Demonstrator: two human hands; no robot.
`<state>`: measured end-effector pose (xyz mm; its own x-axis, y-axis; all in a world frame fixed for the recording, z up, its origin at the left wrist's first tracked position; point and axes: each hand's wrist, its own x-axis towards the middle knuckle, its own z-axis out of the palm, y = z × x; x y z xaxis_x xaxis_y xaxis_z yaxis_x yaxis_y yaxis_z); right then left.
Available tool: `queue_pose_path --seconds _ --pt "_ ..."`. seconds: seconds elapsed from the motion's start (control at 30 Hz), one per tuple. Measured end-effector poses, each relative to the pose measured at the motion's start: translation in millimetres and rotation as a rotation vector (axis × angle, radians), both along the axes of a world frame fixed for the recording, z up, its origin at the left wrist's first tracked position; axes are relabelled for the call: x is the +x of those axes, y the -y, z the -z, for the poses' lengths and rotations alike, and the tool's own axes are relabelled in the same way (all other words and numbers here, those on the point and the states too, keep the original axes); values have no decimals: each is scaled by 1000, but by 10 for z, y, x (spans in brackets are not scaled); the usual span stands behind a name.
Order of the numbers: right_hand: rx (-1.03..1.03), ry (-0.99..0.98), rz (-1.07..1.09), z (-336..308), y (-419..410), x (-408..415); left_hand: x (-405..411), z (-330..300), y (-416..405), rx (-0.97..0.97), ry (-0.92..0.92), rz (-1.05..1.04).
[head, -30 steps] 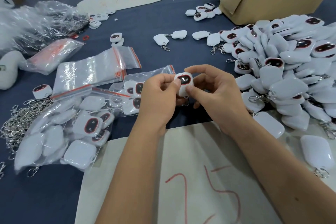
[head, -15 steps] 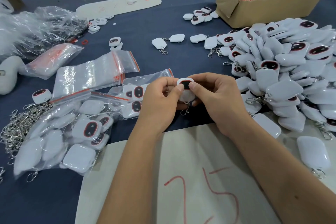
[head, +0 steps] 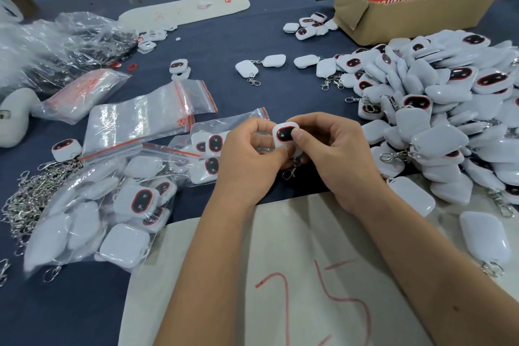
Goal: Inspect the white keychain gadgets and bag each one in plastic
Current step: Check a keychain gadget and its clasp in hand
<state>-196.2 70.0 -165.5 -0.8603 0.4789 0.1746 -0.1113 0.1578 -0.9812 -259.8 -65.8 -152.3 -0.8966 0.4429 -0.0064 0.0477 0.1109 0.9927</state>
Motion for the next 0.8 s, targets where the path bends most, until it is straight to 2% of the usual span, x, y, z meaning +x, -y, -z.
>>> queue_pose_path --seconds 0.23,0.4,0.5,0.57,0.67,0.8 --pt "26 17 32 10 28 -15 -1 14 -53 83 120 -72" --pt "107 12 -43 -2 74 -13 -4 -4 -81 127 -15 -231" --pt "111 7 -71 -9 56 0 -8 -23 -85 110 -78 -230" --pt "77 -7 -26 -4 41 -4 10 -28 -97 2 -185 -238" --pt "26 -27 131 22 24 -23 36 -20 -118 -319 -432 -310" --pt "10 -10 214 54 9 -34 51 -5 -154 -557 -451 -347"
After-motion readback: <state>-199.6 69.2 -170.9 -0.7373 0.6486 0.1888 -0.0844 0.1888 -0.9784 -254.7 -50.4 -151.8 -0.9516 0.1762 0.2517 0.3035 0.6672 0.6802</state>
